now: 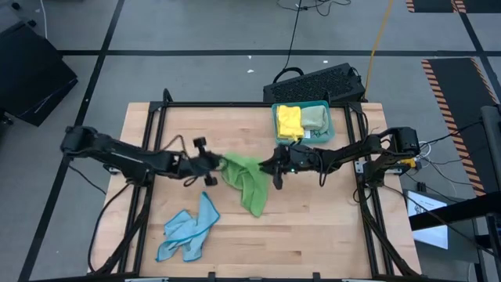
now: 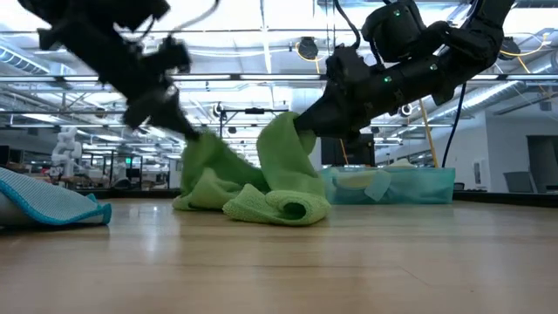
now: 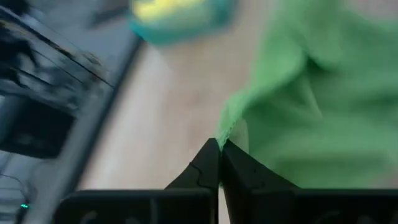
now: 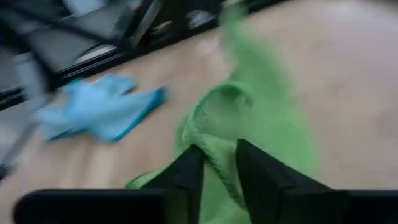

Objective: Fold microfiber towels
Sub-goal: Fold the green microfiber cloth

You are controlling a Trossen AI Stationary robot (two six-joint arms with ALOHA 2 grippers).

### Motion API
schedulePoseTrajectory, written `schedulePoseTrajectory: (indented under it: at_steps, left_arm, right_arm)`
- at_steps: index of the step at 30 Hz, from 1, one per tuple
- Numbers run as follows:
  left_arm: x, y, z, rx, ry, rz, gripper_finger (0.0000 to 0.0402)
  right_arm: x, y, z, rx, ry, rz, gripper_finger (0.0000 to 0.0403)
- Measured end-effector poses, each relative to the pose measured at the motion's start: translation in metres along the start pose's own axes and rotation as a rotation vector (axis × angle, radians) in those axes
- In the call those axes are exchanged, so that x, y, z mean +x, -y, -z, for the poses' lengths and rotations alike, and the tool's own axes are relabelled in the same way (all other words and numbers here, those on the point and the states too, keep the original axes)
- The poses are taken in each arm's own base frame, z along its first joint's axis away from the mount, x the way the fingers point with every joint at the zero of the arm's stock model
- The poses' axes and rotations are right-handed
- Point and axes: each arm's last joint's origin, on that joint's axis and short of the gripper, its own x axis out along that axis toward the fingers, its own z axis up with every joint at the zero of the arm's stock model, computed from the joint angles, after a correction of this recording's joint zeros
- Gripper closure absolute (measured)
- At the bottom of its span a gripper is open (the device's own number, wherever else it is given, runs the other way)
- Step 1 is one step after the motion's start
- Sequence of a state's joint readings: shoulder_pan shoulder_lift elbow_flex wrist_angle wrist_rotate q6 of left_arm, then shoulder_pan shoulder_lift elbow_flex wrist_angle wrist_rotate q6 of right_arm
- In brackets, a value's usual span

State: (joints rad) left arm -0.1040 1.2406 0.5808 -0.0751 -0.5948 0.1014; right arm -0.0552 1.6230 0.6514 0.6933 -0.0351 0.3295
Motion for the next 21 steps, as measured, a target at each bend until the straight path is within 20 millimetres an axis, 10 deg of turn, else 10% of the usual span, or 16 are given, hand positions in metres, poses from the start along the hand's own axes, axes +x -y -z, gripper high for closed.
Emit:
schedulePoseTrajectory:
  at_steps: [12, 21]
  left_arm:
    - [-0.052, -0.045, -0.009, -0.204, 0.172, -0.117, 0.0397]
    - [-0.052, -0.042, -0.009, -0.192, 0.178, -0.071, 0.0394]
  right_arm:
    - [-0.003, -0.021, 0.031, 0.244, -0.306, -0.085, 0.0221]
    - [-0.005, -0.060, 0.023, 0.117, 0.041, 0.057, 0.0221]
